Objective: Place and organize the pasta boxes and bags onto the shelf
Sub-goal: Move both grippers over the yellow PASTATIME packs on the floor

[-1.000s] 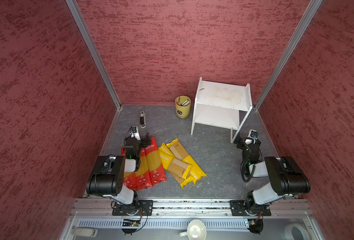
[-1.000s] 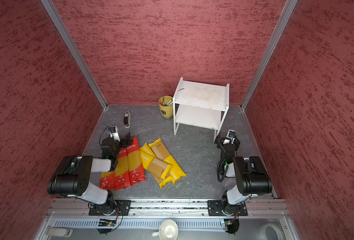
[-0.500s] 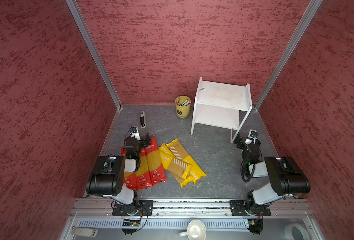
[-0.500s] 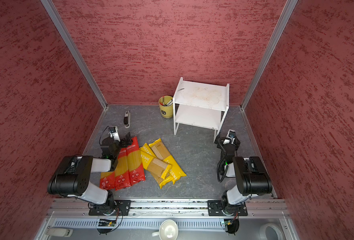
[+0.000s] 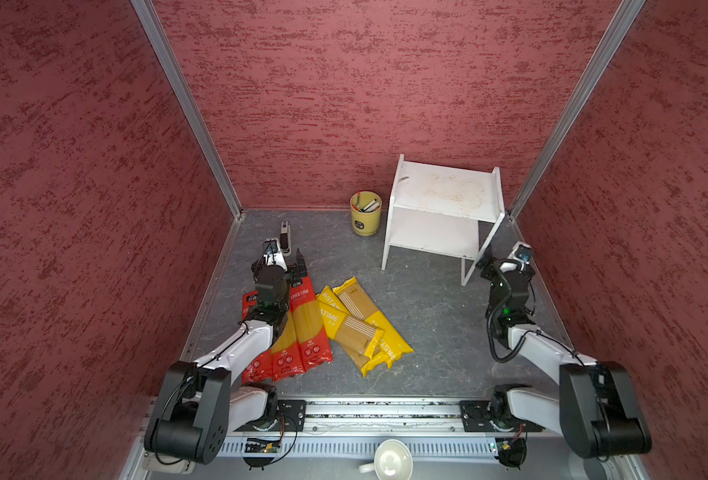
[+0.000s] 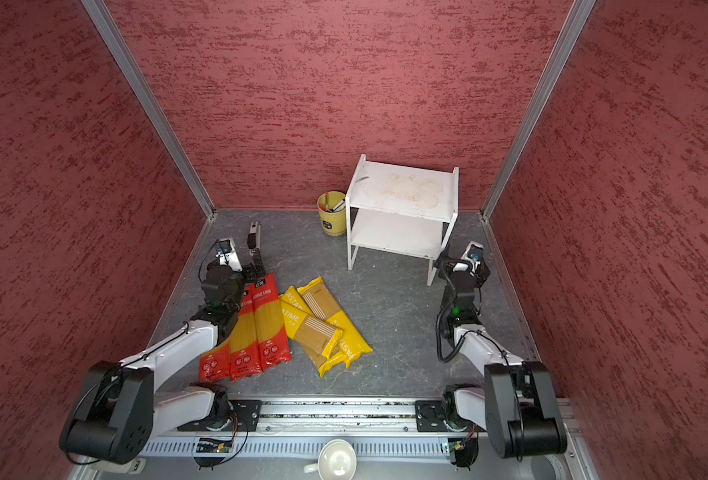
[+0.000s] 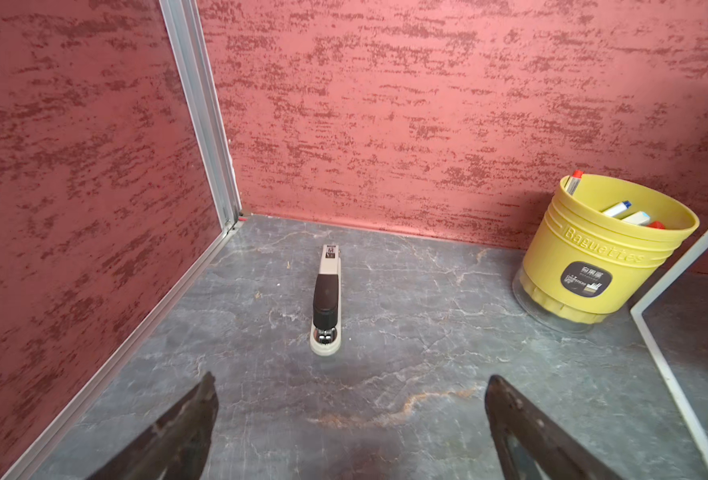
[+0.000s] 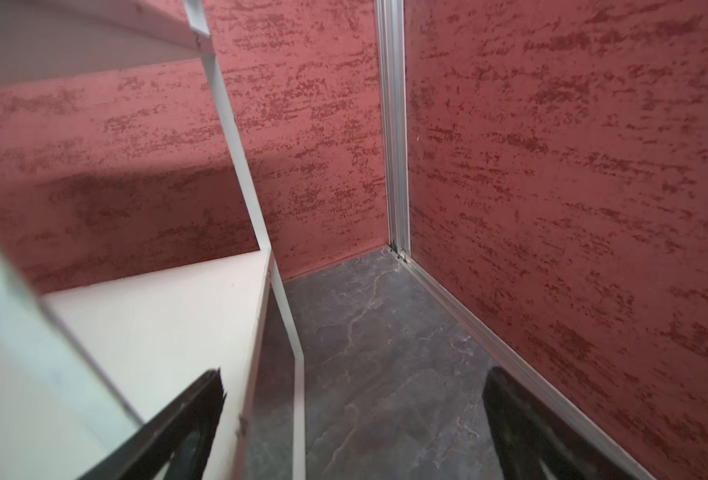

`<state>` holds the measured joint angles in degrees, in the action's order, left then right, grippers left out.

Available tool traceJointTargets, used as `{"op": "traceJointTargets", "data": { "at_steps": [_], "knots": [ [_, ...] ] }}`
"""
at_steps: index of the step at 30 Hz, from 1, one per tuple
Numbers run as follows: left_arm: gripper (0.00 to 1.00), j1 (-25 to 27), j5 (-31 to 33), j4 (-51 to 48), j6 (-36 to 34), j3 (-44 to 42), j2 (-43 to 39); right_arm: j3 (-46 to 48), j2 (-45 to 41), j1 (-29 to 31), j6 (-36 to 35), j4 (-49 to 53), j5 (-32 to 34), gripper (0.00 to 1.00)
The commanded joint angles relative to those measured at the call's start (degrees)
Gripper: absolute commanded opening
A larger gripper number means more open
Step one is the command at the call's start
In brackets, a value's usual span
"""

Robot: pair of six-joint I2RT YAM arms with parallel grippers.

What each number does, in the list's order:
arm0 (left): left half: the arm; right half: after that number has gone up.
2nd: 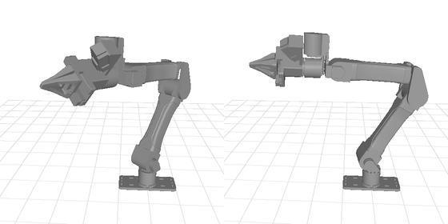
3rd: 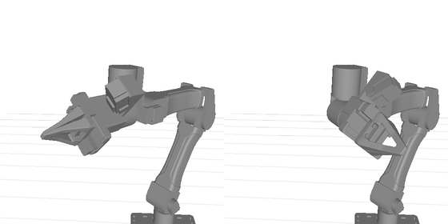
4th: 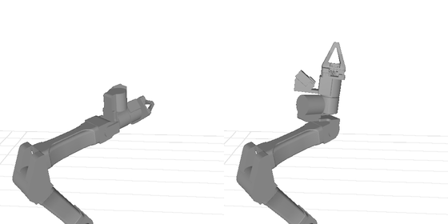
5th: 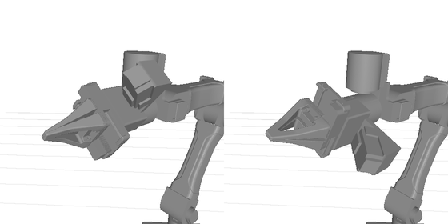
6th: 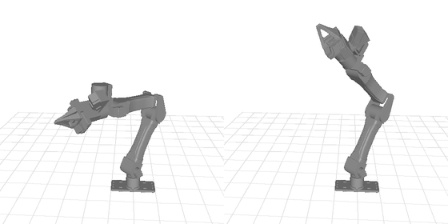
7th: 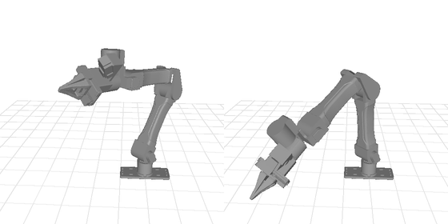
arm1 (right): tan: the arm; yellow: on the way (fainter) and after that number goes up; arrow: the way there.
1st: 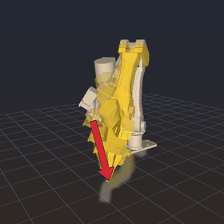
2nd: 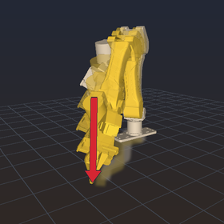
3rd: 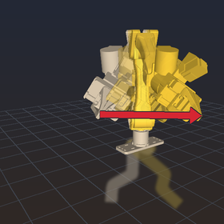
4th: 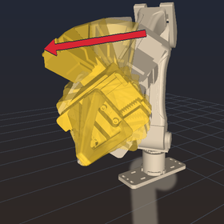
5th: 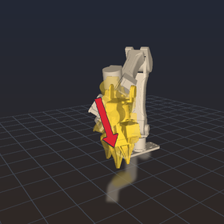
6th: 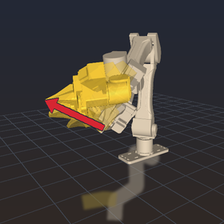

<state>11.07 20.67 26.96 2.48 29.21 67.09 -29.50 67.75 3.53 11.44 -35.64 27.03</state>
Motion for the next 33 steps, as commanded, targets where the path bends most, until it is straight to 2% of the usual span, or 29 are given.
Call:
{"op": "traceJointTargets", "data": {
  "at_steps": [1, 2, 3, 4, 5, 6, 7, 8, 11, 19, 25, 27, 33],
  "knots": [
    [0.99, 1.7, 4.8, -20.2, 6.6, 6.6, -2.4, -7.0, -3.0, 0.6, 17.2, 29.7, 1.9, 0.99],
    [0.99, 1.4, 3.8, -28.6, 12.3, 10.5, -2.9, -6.4, -3.9, 0.0, 23.1, 30.1, -3.0, 0.99],
    [0.99, 0.6, 1.7, -35.8, 17.2, 13.6, -3.2, -5.0, -4.8, -1.0, 22.6, 26.8, -12.2, 0.97],
    [1.0, -1.5, -4.0, -40.6, 21.1, 15.8, -3.3, -3.1, -5.5, -1.2, 22.2, 22.1, -21.5, 0.91],
    [0.99, -4.3, -13.0, -42.7, 23.0, 16.8, -3.4, -2.3, -5.5, -0.9, 23.7, 19.8, -27.0, 0.85],
    [1.0, -6.5, -18.7, -43.0, 24.0, 16.4, -3.7, -2.6, -4.9, -0.8, 25.5, 20.5, -29.3, 0.81],
    [0.98, -8.0, -21.8, -43.1, 25.5, 15.6, -4.3, -3.3, -3.9, -0.4, 26.8, 21.5, -31.5, 0.79],
    [0.94, -8.1, -20.6, -44.1, 27.0, 15.1, -5.3, -3.4, -3.1, 0.3, 27.1, 21.5, -33.5, 0.78],
    [0.91, -4.9, -15.2, -44.9, 26.7, 13.7, -8.3, -3.0, -1.9, 3.1, 27.9, 21.4, -34.0, 0.78],
    [0.95, 5.1, -4.5, -45.4, 29.8, 11.7, -8.8, -4.6, -1.5, 7.8, 26.0, 25.8, -31.7, 0.8],
    [0.98, 10.0, -1.3, -43.6, 30.3, 12.7, -6.3, -4.7, -1.3, 11.1, 25.9, 27.0, -31.2, 0.8],
    [0.98, 11.9, -2.1, -43.5, 29.6, 13.1, -6.2, -5.7, -0.6, 14.0, 24.8, 29.3, -31.6, 0.8],
    [0.98, 22.4, -0.2, -51.9, 30.9, 13.1, -7.8, -8.8, 1.4, 26.5, 20.7, 38.3, -29.7, 0.76]
  ]
}}
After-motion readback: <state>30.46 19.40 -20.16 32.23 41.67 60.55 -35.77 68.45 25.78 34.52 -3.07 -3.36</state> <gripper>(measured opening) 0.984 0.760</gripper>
